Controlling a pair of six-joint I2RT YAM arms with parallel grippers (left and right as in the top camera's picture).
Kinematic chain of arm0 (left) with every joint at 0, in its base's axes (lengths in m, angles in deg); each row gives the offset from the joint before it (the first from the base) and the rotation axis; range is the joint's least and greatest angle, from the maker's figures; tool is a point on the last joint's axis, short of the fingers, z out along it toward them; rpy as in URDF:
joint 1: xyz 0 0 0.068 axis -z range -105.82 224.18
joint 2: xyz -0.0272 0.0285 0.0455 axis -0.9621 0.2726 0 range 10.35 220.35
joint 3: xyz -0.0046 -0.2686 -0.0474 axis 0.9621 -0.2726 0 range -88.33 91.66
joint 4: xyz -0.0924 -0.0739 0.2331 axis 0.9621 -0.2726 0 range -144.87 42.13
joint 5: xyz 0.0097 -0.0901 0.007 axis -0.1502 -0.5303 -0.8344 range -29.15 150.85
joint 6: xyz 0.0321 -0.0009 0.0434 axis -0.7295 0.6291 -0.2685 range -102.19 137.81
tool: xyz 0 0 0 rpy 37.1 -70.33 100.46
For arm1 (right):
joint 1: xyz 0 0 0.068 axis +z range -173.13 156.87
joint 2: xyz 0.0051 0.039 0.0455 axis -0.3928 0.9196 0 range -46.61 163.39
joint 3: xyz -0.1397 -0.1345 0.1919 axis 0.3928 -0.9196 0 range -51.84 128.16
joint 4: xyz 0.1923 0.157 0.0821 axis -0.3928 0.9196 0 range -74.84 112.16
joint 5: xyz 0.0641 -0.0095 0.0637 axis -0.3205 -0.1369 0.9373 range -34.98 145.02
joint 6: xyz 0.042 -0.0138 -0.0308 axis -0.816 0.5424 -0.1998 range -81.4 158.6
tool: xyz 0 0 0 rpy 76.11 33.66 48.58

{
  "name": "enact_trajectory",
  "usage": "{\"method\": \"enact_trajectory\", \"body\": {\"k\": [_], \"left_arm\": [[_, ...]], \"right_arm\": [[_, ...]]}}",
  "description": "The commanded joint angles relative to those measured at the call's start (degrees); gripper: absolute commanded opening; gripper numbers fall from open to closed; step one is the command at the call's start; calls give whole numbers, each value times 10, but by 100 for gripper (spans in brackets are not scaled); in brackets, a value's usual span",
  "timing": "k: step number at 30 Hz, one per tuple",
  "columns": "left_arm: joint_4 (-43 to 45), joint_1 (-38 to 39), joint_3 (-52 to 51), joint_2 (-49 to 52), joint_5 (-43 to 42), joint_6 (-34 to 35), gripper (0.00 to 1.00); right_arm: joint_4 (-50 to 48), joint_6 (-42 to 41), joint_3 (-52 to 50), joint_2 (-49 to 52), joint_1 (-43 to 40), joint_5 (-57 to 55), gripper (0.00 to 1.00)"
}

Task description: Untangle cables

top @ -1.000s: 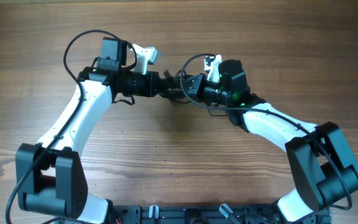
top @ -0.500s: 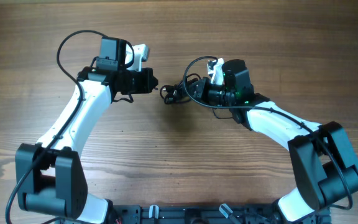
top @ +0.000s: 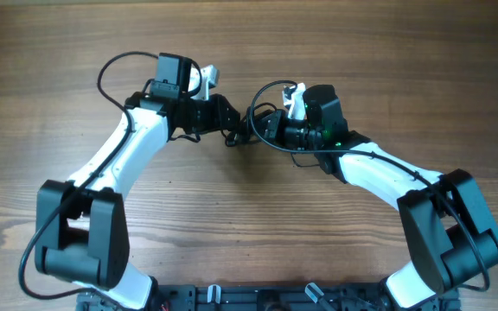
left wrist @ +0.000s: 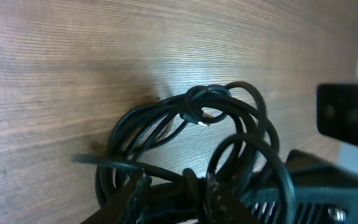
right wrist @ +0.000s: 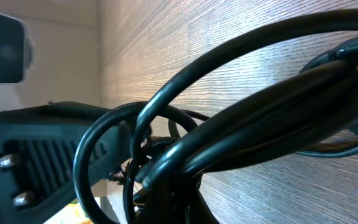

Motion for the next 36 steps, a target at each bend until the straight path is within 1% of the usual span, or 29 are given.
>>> {"method": "enact_trajectory", "body": {"k": [1,3,5,8,9,11,12,14,16,18,19,21,24,26,28,29,30,32,34,36], "left_arm": [[0,2,5,10,-31,52,32],[0,2,5,10,-78,52,32],[-1,3,5,10,-92,57,31],[-6,2,5,10,-92,70,24],[-8,3,5,10,-92,71,23],[-16,2,5,9,-91,102,15],[-19,2,5,9,-89,110,14],[-31,2,5,9,-85,136,17],[-32,2,5,9,-85,142,27],[-37,2,5,9,-85,147,30],[-40,3,5,9,-85,147,30],[-42,3,5,9,-85,147,23],[-41,6,5,9,-79,147,21],[-39,13,5,9,-54,146,22],[-28,24,5,9,-50,146,28],[-26,30,5,10,-34,146,27],[-26,37,5,10,-10,147,24],[-21,45,5,11,6,147,5],[-22,38,5,11,6,146,4],[-30,11,5,11,-6,143,4]], "right_arm": [[1,-9,-1,6,3,-20,4],[0,-9,-1,6,3,-22,4],[0,-9,-1,6,3,-23,4],[0,-9,-1,6,3,-29,4],[0,-10,-1,6,3,-30,4],[0,-9,-1,6,3,-34,4],[0,-9,-1,6,3,-35,4],[0,-9,-1,6,3,-36,4],[0,-9,-1,6,3,-36,4],[0,-10,-1,6,3,-38,4],[0,-10,-1,6,3,-38,4],[0,-11,-1,6,3,-42,4],[-1,-25,-1,6,4,-46,4],[-2,-24,-1,6,4,-46,4],[-2,-24,-1,6,4,-46,4],[-1,-24,-1,6,4,-46,4],[-1,-24,-1,6,4,-46,4],[-2,-24,-1,6,5,-46,4],[-2,-22,-1,6,5,-49,4],[-2,-10,-1,6,2,-59,6]]}}
